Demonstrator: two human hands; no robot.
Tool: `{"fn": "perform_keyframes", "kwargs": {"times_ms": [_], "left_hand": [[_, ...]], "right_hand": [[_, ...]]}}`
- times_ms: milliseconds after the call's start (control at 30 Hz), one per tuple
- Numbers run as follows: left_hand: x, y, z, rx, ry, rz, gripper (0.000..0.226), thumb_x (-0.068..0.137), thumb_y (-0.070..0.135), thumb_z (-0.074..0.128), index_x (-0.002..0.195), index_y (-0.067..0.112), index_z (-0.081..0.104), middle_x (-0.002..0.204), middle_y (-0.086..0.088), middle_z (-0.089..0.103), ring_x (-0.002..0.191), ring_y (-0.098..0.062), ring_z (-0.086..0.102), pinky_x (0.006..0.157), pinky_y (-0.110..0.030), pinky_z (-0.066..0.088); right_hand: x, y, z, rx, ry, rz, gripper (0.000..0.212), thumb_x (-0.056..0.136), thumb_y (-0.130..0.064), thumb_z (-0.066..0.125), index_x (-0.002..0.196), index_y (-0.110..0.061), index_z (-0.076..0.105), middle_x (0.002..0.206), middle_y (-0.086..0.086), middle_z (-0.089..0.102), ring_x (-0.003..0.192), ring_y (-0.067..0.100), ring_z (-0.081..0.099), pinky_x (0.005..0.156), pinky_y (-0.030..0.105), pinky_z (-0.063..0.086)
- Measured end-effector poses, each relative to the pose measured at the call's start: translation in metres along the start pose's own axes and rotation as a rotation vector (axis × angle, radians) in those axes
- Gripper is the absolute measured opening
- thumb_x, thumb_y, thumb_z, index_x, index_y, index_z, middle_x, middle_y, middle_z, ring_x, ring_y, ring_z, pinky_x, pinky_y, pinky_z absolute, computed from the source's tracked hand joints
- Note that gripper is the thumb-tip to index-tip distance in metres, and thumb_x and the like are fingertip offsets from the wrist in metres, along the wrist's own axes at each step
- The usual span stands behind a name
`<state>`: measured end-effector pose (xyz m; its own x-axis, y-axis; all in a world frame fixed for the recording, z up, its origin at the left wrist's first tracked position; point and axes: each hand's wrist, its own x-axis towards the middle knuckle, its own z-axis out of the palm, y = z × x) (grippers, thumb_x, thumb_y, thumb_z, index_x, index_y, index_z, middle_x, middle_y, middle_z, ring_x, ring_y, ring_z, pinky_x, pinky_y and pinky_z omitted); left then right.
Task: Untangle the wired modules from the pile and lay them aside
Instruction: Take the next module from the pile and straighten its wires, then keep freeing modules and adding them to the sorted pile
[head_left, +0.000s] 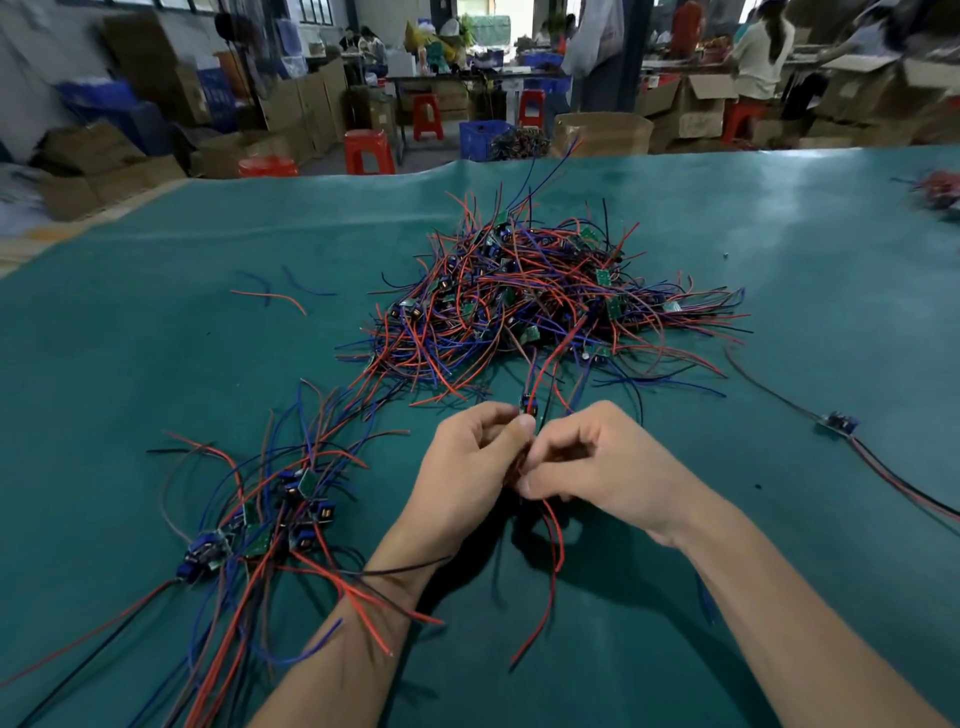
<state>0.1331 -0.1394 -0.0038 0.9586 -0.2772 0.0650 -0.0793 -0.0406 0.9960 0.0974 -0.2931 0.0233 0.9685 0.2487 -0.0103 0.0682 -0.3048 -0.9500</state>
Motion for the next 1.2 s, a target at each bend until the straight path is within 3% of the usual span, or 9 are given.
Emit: {"fn": "perform_keyframes", "kwargs": {"times_ms": [100, 233, 367, 600, 733, 800, 867, 967, 1200], "left_hand": [[0.000, -0.001, 0.000, -0.024, 0.016, -0.017, 0.009, 0.097, 0.005, 0.060, 0.096, 0.009, 0.068, 0.073, 0.001, 0.072, 0.062, -0.010, 0.060, 0.059, -0.021, 0.051], [-0.003, 0.002, 0.000, -0.053, -0.049, -0.019, 0.010, 0.097, 0.002, 0.059, 0.094, 0.009, 0.065, 0.064, -0.002, 0.069, 0.049, -0.008, 0.054, 0.045, -0.018, 0.044], [-0.005, 0.003, 0.000, -0.031, -0.116, 0.008, 0.011, 0.096, 0.002, 0.060, 0.091, 0.007, 0.067, 0.065, -0.003, 0.069, 0.051, -0.009, 0.055, 0.047, -0.018, 0.044], [-0.004, 0.002, 0.002, -0.016, -0.078, 0.015, 0.019, 0.097, -0.002, 0.057, 0.096, 0.013, 0.069, 0.081, -0.009, 0.071, 0.061, -0.011, 0.058, 0.051, -0.019, 0.048], [-0.001, 0.000, 0.004, -0.160, 0.008, -0.016, 0.016, 0.102, 0.010, 0.051, 0.109, 0.014, 0.065, 0.095, -0.007, 0.073, 0.076, -0.012, 0.064, 0.063, -0.023, 0.055], [0.000, -0.001, 0.003, -0.187, 0.019, -0.014, 0.020, 0.105, 0.017, 0.047, 0.107, 0.015, 0.066, 0.106, -0.009, 0.070, 0.089, -0.015, 0.065, 0.072, -0.025, 0.057], [0.000, -0.001, 0.003, -0.181, 0.019, -0.004, 0.024, 0.106, 0.021, 0.044, 0.107, 0.014, 0.067, 0.112, -0.010, 0.068, 0.098, -0.017, 0.065, 0.078, -0.027, 0.058], [0.000, 0.000, 0.003, -0.215, 0.032, -0.028, 0.035, 0.106, 0.030, 0.041, 0.106, 0.008, 0.069, 0.106, -0.009, 0.070, 0.093, -0.021, 0.067, 0.075, -0.029, 0.058], [-0.002, 0.004, 0.003, -0.248, -0.082, -0.031, 0.050, 0.092, 0.049, 0.048, 0.097, 0.005, 0.071, 0.079, -0.015, 0.069, 0.065, -0.019, 0.062, 0.056, -0.021, 0.043]], "right_hand": [[0.002, 0.004, 0.000, -0.046, 0.123, -0.006, 0.020, 0.073, -0.033, 0.076, 0.070, -0.013, 0.078, 0.063, 0.017, 0.063, 0.057, 0.014, 0.049, 0.059, 0.027, 0.039], [0.008, 0.012, -0.005, -0.097, 0.480, 0.020, 0.012, 0.078, -0.036, 0.078, 0.075, -0.025, 0.074, 0.065, -0.002, 0.069, 0.060, 0.010, 0.059, 0.060, 0.030, 0.044], [0.011, 0.008, -0.001, 0.245, 0.426, 0.072, 0.015, 0.073, -0.032, 0.073, 0.086, -0.028, 0.079, 0.065, -0.006, 0.068, 0.064, 0.010, 0.061, 0.050, 0.029, 0.044], [0.007, 0.007, -0.006, 0.307, 0.435, 0.078, 0.013, 0.087, -0.012, 0.077, 0.079, -0.021, 0.081, 0.071, -0.004, 0.070, 0.064, 0.009, 0.059, 0.051, 0.023, 0.044], [0.006, -0.002, -0.018, 0.721, 0.532, 0.040, 0.026, 0.092, -0.003, 0.065, 0.072, -0.016, 0.076, 0.076, 0.006, 0.071, 0.061, 0.014, 0.058, 0.052, 0.023, 0.046], [0.003, -0.005, -0.030, 0.974, 0.563, 0.029, 0.015, 0.091, -0.007, 0.061, 0.079, -0.012, 0.070, 0.074, 0.006, 0.069, 0.059, 0.014, 0.057, 0.052, 0.022, 0.047], [0.000, -0.007, -0.040, 1.169, 0.539, -0.007, 0.005, 0.082, -0.012, 0.064, 0.086, -0.009, 0.066, 0.074, 0.005, 0.064, 0.059, 0.015, 0.054, 0.051, 0.023, 0.046], [-0.004, -0.007, -0.047, 1.251, 0.424, -0.066, 0.025, 0.079, -0.017, 0.061, 0.095, -0.004, 0.073, 0.079, 0.003, 0.060, 0.063, 0.014, 0.051, 0.055, 0.022, 0.044], [-0.001, -0.003, -0.029, 0.929, 0.138, -0.082, 0.034, 0.071, -0.009, 0.075, 0.104, -0.006, 0.078, 0.086, 0.011, 0.069, 0.057, 0.013, 0.049, 0.048, 0.021, 0.040]]}}
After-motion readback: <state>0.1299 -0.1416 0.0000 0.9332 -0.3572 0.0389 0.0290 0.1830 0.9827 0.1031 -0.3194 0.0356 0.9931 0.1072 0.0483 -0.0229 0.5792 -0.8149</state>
